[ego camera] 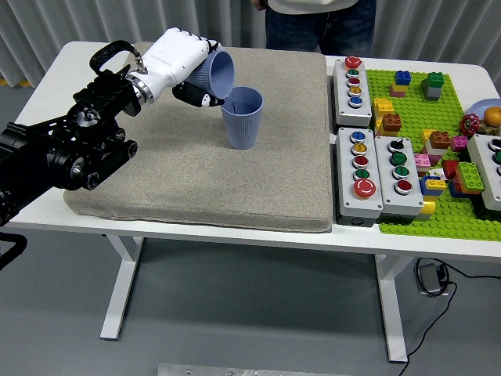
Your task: Pick cup pour cup place
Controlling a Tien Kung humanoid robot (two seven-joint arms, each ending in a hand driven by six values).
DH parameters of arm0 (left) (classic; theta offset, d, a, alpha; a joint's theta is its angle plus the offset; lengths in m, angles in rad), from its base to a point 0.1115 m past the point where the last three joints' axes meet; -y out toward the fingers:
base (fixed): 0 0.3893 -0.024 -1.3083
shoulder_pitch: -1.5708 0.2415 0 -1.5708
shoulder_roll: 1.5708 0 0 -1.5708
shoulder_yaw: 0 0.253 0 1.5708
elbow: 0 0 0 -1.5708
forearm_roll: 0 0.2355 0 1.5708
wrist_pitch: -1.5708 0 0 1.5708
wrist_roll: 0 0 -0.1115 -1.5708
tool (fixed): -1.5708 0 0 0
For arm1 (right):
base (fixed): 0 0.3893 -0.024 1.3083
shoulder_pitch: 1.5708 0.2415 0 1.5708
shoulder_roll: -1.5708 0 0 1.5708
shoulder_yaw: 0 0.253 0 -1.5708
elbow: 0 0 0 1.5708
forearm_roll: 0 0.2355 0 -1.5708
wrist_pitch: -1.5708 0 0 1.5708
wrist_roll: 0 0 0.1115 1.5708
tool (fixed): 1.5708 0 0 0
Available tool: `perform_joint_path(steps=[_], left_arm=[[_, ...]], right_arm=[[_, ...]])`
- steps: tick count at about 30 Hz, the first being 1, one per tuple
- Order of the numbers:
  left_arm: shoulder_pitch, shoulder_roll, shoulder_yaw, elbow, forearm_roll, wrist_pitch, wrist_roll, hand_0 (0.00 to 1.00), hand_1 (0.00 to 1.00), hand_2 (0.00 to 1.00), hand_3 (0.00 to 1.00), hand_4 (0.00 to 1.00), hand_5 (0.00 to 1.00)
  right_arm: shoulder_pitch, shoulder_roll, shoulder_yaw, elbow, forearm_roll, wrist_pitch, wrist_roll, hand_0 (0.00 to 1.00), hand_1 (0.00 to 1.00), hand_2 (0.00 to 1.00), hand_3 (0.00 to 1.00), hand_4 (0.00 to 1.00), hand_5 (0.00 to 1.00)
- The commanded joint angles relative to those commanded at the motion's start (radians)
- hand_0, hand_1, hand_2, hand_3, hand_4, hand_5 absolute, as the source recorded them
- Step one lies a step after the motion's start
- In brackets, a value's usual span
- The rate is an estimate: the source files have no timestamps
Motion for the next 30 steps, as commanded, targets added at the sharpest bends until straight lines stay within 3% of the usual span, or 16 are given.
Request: perform_joint_path(steps=[30], left_arm=[[-0.028,0.004,0.019,-0.003,0.036,0.0,0.022,0.482,0.473,0.529,0.538,0.811,0.284]], right_arm=[[0.003,-0.002,-0.009,0.0,0.0,-0.001,-0.001,0.693,0.661,0.602,0.598,0.002,0.25]])
